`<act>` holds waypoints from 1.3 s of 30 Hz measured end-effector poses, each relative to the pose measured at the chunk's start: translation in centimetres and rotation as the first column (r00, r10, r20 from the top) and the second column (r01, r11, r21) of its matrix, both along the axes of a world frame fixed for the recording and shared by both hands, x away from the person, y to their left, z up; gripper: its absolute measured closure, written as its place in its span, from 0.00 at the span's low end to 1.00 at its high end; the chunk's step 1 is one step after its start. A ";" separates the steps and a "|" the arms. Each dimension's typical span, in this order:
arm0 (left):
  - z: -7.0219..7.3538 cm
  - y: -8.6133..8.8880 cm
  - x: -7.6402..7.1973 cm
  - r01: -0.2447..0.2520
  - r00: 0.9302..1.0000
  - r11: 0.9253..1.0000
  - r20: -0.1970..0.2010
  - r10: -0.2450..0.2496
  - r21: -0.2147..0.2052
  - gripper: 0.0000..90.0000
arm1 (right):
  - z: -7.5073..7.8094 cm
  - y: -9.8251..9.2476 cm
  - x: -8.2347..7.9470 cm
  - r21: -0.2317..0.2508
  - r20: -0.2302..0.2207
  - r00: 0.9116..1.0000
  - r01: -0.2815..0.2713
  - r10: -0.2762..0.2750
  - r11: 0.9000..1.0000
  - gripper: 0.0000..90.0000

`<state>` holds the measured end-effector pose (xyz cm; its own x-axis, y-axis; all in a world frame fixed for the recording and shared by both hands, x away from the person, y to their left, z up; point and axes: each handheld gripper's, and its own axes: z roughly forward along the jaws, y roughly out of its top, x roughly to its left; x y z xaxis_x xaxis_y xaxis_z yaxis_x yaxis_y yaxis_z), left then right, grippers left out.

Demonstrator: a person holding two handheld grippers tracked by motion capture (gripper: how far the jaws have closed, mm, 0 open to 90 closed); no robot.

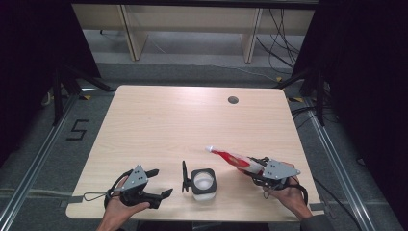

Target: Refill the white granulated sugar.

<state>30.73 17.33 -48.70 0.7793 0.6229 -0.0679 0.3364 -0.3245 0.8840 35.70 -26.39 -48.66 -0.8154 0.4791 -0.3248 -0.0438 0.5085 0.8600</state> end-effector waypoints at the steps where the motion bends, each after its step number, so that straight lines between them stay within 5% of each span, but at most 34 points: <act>1: 0.0 0.0 0.0 -0.001 1.000 1.000 0.000 0.001 -0.002 0.18 | -0.3 0.0 0.2 0.020 -0.004 1.000 0.007 -0.007 1.000 0.68; 7: 0.0 0.0 0.0 -0.001 1.000 1.000 -0.001 0.001 -0.003 0.18 | -0.7 -0.8 0.7 0.107 -0.066 0.997 0.044 -0.037 0.993 0.68; 19: -0.1 -0.2 -0.2 -0.005 1.000 1.000 -0.008 0.005 -0.011 0.18 | -0.9 -2.1 0.9 0.133 -0.138 0.987 0.104 -0.086 0.986 0.68; 22: -0.1 -0.2 -0.1 -0.002 1.000 1.000 -0.001 0.002 0.004 0.18 | -0.9 -2.3 0.5 0.155 -0.189 0.975 0.145 -0.115 0.977 0.68; 27: -0.1 -0.2 -0.1 -0.003 1.000 1.000 -0.002 0.003 0.002 0.18 | -0.8 -2.8 0.6 0.152 -0.179 0.977 0.142 -0.114 0.978 0.67; 33: -0.1 -0.2 -0.1 0.004 1.000 1.000 -0.003 -0.004 0.001 0.18 | -0.7 -3.3 0.5 0.177 -0.216 0.967 0.172 -0.132 0.969 0.63; 36: -0.2 -0.2 -0.1 0.005 1.000 1.000 -0.004 -0.005 0.002 0.18 | -0.4 -3.9 0.1 0.166 -0.239 0.958 0.203 -0.160 0.965 0.59; 37: -0.2 -0.2 0.0 0.016 1.000 1.000 0.003 -0.016 0.008 0.18 | -0.4 -4.1 -0.1 0.160 -0.259 0.948 0.233 -0.187 0.959 0.57; 38: -0.2 -0.2 0.0 0.018 1.000 1.000 0.006 -0.018 0.008 0.18 | -0.4 -4.5 0.0 0.164 -0.249 0.951 0.227 -0.183 0.960 0.55; 39: -0.2 -0.3 -0.1 0.011 1.000 1.000 0.000 -0.011 0.003 0.18 | -0.3 -4.6 -0.5 0.196 -0.311 0.936 0.235 -0.167 0.952 0.54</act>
<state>30.64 17.05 -48.90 0.7862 0.6144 -0.0658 0.3328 -0.3313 0.8829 35.21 -30.95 -48.95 -0.7359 0.6756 0.0452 0.3047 0.2708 0.9131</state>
